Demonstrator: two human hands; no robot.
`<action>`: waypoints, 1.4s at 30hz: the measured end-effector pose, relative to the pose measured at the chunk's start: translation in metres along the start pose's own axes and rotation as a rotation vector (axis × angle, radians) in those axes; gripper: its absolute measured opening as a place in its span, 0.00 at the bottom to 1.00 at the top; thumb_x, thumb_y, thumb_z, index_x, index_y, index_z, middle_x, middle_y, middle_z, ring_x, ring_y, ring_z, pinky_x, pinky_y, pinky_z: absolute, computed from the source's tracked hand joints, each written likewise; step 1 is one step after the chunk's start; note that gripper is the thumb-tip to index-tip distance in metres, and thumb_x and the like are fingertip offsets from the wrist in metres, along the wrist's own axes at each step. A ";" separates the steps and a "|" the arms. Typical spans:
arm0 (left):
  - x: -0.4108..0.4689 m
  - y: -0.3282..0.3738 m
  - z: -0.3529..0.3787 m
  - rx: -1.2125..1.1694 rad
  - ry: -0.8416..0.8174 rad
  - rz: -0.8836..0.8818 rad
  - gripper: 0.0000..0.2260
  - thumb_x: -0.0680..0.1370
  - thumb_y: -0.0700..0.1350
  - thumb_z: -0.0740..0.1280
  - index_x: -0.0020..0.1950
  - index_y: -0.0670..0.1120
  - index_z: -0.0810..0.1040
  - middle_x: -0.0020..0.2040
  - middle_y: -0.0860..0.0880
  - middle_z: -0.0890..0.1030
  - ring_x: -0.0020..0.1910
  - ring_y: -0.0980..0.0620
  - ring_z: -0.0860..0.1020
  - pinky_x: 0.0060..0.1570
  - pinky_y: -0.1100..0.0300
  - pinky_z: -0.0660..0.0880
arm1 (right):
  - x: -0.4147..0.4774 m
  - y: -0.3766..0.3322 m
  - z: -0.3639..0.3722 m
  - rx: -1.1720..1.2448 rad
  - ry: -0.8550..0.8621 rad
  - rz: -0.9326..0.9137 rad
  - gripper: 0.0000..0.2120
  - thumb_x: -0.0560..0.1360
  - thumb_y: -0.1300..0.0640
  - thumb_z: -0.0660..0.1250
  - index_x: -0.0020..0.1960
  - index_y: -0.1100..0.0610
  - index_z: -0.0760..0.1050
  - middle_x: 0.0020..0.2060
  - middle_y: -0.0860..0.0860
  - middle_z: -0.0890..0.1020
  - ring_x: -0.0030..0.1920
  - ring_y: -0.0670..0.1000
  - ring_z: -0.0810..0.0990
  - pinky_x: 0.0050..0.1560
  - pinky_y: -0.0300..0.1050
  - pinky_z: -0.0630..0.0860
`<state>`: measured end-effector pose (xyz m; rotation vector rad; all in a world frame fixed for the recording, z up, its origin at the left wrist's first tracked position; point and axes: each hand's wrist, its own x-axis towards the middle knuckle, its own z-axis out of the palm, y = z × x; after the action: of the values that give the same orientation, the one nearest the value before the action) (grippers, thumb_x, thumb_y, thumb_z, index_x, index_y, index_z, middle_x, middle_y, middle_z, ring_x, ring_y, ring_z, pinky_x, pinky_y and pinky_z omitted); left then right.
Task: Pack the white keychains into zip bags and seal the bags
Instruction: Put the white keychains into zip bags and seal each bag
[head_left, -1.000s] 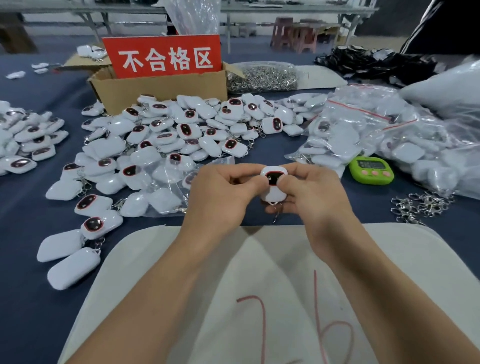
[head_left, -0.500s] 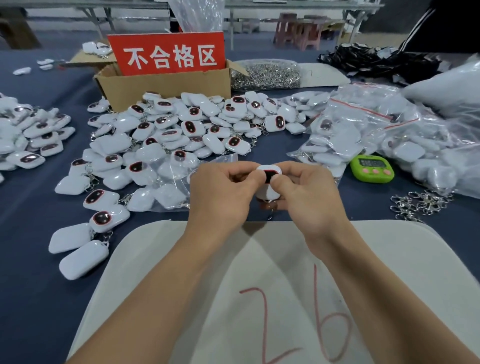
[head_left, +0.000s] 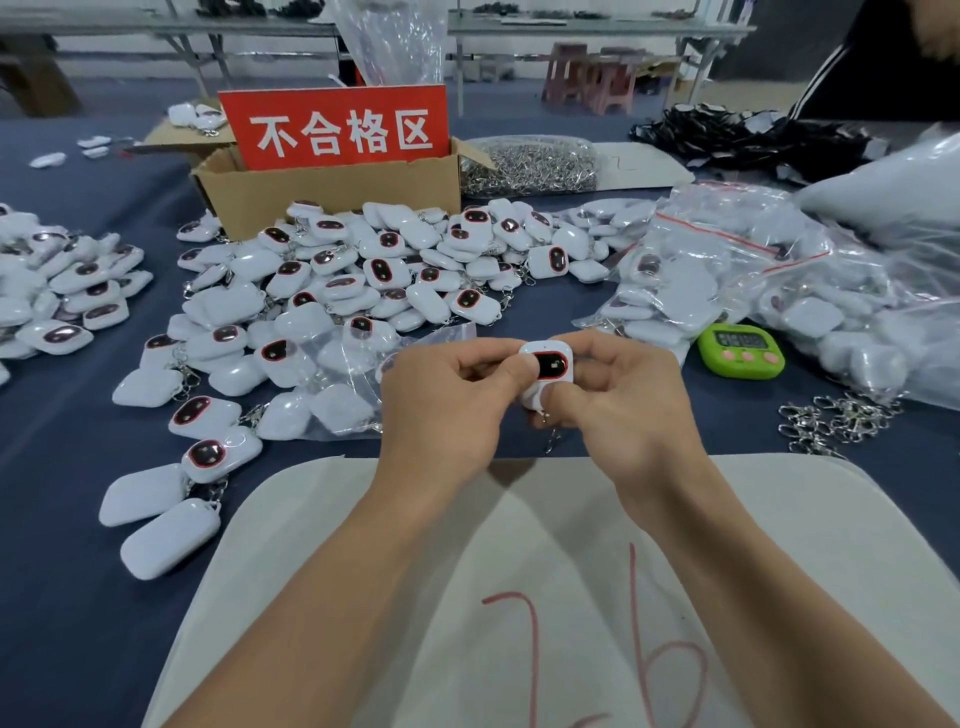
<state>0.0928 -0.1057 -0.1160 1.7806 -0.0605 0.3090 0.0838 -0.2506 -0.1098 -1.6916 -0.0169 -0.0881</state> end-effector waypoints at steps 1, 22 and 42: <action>0.000 0.000 0.000 -0.008 -0.002 0.002 0.08 0.74 0.51 0.76 0.42 0.67 0.86 0.33 0.55 0.84 0.33 0.56 0.79 0.38 0.53 0.77 | 0.000 0.000 0.000 -0.001 0.001 -0.003 0.14 0.70 0.72 0.71 0.48 0.55 0.85 0.36 0.56 0.87 0.34 0.52 0.82 0.48 0.61 0.83; -0.001 -0.001 -0.003 -0.034 0.037 0.059 0.06 0.73 0.48 0.78 0.42 0.60 0.87 0.37 0.56 0.86 0.36 0.59 0.83 0.39 0.66 0.78 | 0.003 -0.004 -0.012 -0.255 0.029 -0.160 0.19 0.74 0.64 0.74 0.51 0.39 0.84 0.39 0.44 0.86 0.32 0.45 0.79 0.37 0.41 0.80; 0.002 -0.003 -0.002 -0.090 -0.058 0.067 0.08 0.78 0.47 0.71 0.46 0.59 0.88 0.35 0.50 0.84 0.33 0.57 0.80 0.38 0.60 0.76 | 0.004 -0.002 -0.005 0.011 0.129 -0.075 0.05 0.77 0.63 0.74 0.48 0.54 0.85 0.25 0.49 0.81 0.23 0.46 0.75 0.27 0.37 0.73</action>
<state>0.0953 -0.1030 -0.1182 1.7005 -0.1730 0.2979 0.0877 -0.2553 -0.1066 -1.6712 0.0157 -0.2527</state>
